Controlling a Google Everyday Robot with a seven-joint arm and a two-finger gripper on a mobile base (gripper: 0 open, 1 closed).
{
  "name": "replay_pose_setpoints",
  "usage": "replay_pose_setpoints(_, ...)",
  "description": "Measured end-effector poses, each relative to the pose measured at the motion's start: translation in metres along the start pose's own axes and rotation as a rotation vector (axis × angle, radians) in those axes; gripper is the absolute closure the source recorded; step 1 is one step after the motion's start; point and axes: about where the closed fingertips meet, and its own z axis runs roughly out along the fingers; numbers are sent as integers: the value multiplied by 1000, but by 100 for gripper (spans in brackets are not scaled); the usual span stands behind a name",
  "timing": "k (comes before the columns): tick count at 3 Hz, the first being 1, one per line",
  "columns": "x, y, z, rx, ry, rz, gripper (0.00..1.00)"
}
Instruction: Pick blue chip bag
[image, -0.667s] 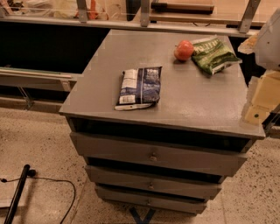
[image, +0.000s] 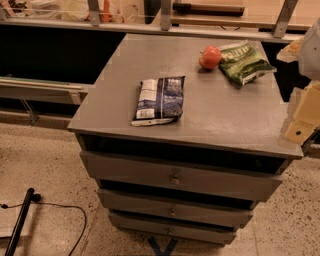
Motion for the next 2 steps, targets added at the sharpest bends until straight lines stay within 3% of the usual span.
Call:
replay_pose_setpoints(1,51,-5,47,-47,-164,54,0)
replay_pose_setpoints(2,54,-3,67,-57,-368,76,0)
